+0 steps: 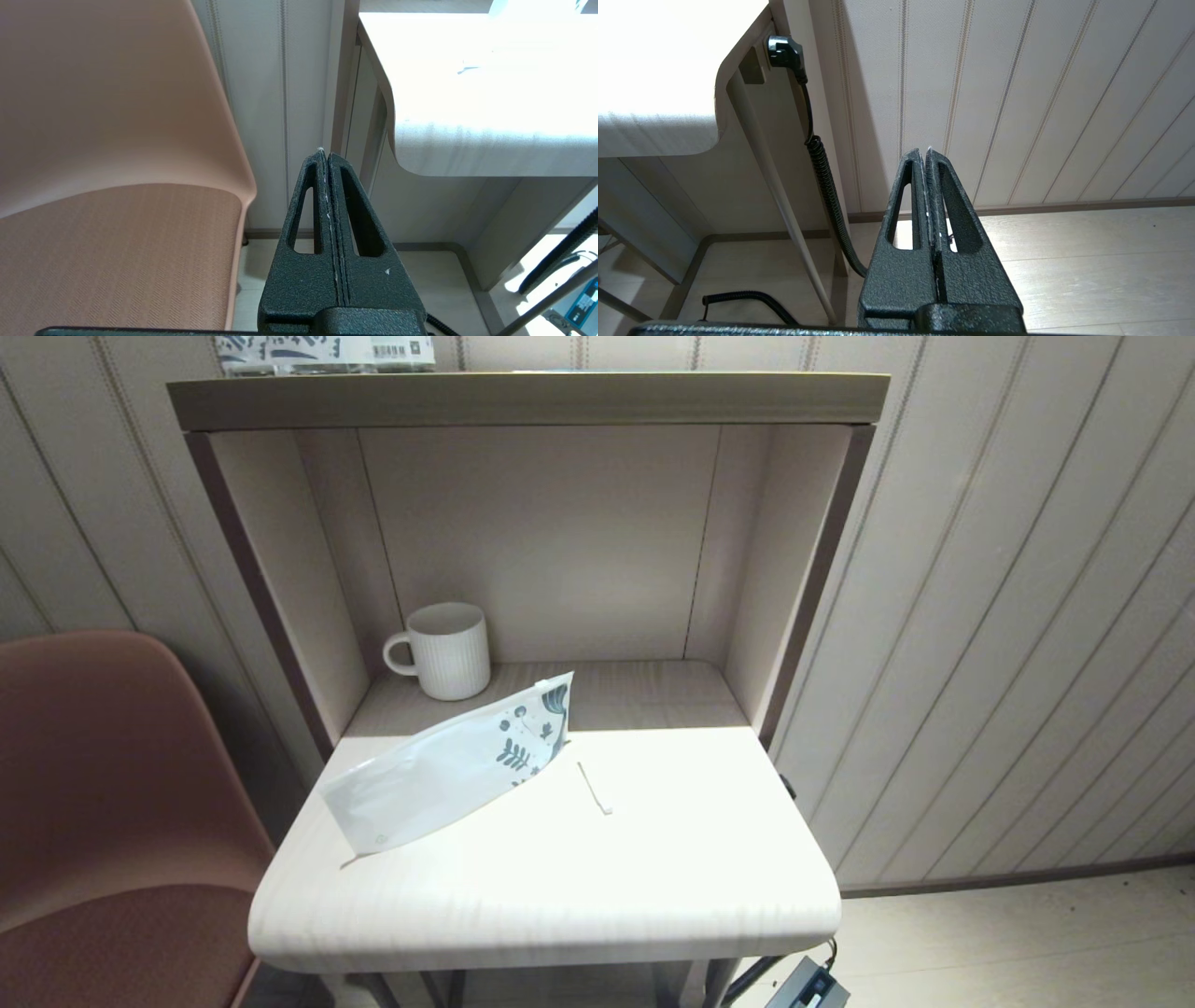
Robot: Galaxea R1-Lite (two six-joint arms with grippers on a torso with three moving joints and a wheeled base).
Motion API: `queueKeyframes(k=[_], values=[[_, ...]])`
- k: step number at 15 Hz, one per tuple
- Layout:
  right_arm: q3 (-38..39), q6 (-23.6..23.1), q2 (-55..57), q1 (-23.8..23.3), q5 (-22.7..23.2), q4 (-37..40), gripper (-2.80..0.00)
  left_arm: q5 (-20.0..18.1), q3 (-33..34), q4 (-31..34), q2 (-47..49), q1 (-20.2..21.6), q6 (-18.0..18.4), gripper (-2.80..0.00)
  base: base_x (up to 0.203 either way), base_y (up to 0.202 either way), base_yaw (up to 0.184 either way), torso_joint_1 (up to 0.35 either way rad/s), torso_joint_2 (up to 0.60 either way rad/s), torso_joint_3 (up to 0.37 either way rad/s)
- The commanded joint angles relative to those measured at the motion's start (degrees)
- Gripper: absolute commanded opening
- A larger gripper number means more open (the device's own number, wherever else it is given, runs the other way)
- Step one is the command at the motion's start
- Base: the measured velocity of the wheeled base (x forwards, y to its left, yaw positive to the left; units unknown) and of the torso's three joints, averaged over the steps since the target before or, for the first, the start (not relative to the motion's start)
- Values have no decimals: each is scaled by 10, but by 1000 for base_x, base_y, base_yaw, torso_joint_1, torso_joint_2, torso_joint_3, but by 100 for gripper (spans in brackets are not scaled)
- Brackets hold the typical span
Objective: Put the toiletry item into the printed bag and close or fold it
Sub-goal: Pick up the storage bag
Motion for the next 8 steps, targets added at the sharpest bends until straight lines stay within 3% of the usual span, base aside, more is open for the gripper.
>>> queueKeyframes(k=[1, 5, 6, 8], values=[[0, 0, 1, 1, 0, 0, -280, 0, 0, 0, 1, 0, 0, -280, 0, 0, 0, 0, 0, 0], [0, -1, 1, 1, 0, 0, -280, 1, -6, 9, 1, 1, 15, -280, 0, 0, 0, 0, 0, 0], [0, -1, 1, 1, 1, 0, -280, -2, -28, 11, 11, 1, 23, -280, 0, 0, 0, 0, 0, 0], [0, 0, 1, 1, 1, 0, -280, -9, -133, 23, 72, 0, 28, -280, 0, 0, 0, 0, 0, 0]])
